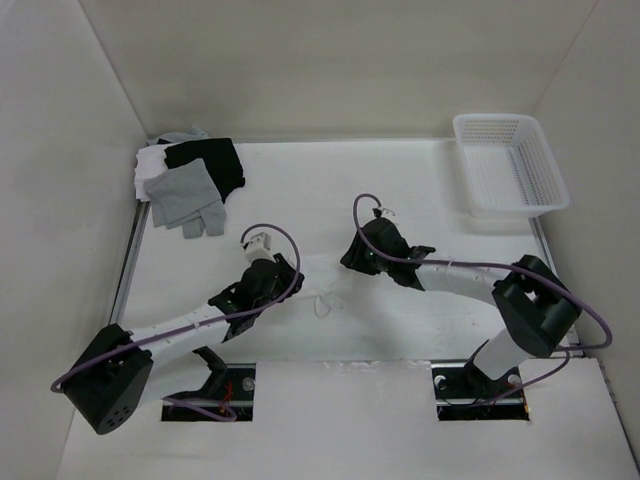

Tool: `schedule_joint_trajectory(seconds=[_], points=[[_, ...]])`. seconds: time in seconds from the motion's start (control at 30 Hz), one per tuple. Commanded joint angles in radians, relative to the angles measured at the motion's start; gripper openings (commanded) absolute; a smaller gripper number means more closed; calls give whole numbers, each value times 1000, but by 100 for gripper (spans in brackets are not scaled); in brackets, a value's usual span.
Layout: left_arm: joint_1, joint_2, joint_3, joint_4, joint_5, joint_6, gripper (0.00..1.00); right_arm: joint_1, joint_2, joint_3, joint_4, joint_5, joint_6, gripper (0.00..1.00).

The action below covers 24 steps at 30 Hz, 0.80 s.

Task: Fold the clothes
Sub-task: Fold the tank top

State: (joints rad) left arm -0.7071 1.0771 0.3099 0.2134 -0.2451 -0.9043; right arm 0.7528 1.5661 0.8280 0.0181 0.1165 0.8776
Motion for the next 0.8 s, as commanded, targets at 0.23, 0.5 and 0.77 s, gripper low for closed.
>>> schedule_joint_trajectory(seconds=[0.23,0.5,0.77], points=[[-12,147,74,49,-22,31,29,-27,29,-10,88,-28,-25,45],[8,132,61,63,13,33,8,-54,146,51,97,-72,-48,43],[76,70,20,54,141,18,4,-83,189,16,221,-61,15,10]])
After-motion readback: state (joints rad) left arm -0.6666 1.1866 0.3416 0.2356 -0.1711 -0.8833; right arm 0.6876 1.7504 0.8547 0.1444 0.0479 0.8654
